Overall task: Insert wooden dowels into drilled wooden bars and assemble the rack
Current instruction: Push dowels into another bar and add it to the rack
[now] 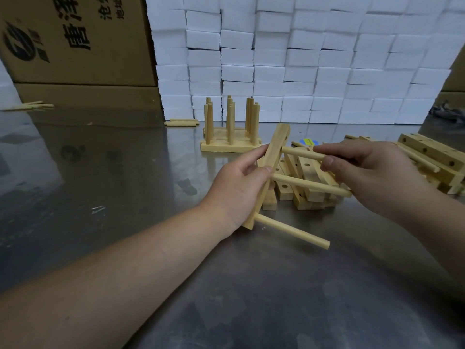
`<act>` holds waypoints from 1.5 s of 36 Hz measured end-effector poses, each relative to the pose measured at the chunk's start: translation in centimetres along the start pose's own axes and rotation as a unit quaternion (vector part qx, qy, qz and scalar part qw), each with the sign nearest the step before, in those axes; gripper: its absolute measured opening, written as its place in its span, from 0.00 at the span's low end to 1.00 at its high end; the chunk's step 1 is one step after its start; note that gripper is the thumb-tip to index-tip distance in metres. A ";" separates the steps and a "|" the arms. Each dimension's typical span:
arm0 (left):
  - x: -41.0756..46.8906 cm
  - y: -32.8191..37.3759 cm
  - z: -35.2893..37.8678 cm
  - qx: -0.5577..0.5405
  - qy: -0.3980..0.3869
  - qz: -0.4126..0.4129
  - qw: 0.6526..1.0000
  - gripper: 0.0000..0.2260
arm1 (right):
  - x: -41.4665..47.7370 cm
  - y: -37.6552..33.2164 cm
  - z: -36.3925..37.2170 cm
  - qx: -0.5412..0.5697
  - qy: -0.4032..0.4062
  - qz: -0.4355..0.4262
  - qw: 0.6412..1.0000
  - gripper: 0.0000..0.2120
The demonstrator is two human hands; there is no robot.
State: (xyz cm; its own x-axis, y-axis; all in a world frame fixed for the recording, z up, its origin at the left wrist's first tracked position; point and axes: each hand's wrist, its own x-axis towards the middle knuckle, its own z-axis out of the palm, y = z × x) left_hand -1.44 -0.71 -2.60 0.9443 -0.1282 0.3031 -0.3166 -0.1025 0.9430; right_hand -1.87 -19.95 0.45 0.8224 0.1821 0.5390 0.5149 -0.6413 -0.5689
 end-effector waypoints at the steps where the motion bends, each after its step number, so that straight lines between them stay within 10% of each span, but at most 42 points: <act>1: 0.0 0.0 0.0 0.004 -0.001 0.002 1.000 0.16 | 0.0 0.0 0.0 -0.002 -0.002 -0.002 1.000 0.11; 54: -0.1 0.1 0.0 -0.032 -0.033 -0.007 0.999 0.19 | 0.0 -0.6 -0.1 0.046 -0.040 0.000 0.998 0.11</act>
State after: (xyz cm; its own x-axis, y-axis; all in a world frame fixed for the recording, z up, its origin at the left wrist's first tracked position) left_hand -1.52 -0.67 -2.55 0.9398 -0.1930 0.2822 -0.2952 -0.0422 0.9545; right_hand -2.19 -19.63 0.79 0.8378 0.2433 0.4888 0.5310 -0.5715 -0.6256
